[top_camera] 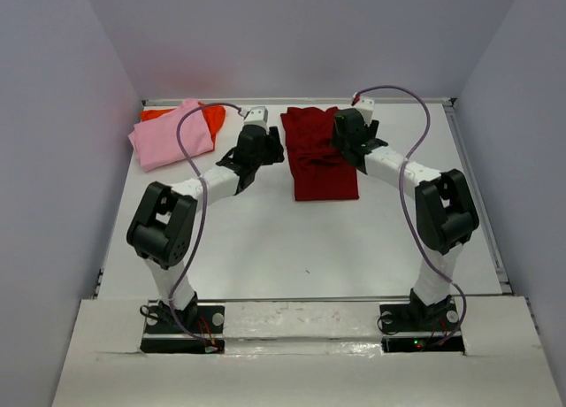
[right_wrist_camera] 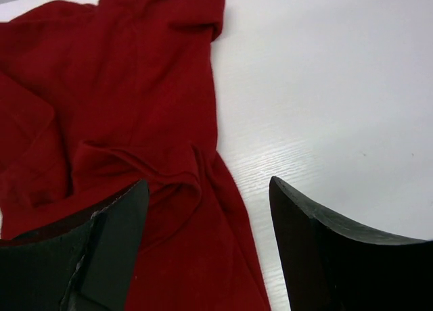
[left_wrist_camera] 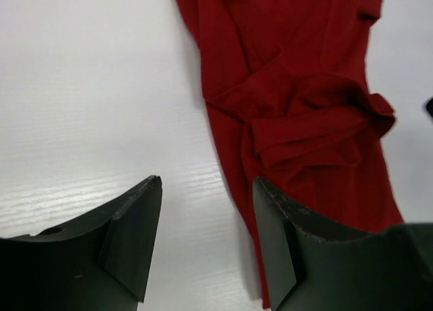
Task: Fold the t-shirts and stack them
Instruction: Fold the rectangle-folded T-shirt at the center of the board.
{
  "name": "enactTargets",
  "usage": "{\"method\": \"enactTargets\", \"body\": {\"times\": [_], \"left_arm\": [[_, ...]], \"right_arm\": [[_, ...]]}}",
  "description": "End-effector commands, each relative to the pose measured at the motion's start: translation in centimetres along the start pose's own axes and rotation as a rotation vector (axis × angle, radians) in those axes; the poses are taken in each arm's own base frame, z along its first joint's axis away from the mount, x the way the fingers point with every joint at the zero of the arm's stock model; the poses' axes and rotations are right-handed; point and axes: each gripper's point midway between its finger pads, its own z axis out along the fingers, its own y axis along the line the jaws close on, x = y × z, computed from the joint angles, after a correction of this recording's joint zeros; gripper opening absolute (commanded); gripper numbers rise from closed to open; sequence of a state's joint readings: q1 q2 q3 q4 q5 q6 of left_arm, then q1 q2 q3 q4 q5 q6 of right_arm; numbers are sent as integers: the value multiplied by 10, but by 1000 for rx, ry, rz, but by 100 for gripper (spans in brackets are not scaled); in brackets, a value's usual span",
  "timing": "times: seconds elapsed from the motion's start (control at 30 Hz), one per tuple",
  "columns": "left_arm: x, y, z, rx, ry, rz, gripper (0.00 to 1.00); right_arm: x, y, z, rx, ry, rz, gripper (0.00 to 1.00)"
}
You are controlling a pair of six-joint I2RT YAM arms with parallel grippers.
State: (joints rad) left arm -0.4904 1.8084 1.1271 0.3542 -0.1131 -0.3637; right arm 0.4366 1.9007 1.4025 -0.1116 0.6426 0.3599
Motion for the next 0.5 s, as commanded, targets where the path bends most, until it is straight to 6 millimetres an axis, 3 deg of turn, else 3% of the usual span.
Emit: {"method": "enactTargets", "body": {"times": [0.0,0.13,0.17,0.2,0.33,0.47], "left_arm": [[-36,-24,-37,47,-36,13,65],[-45,-30,-60,36,53,61,64],[-69,-34,-83,48,18,86,64],[-72,-34,-85,41,22,107,64],[-129,-30,-121,-6,-60,183,65],[-149,-13,-138,-70,-168,201,65]], "right_arm": [[5,33,-27,-158,25,-35,77],[33,52,-35,-262,100,-68,77],[43,54,-34,-272,125,-60,77],[49,54,-33,-275,140,-67,77],[66,59,-30,-285,170,-76,77],[72,66,-28,-290,180,-92,76]]}}
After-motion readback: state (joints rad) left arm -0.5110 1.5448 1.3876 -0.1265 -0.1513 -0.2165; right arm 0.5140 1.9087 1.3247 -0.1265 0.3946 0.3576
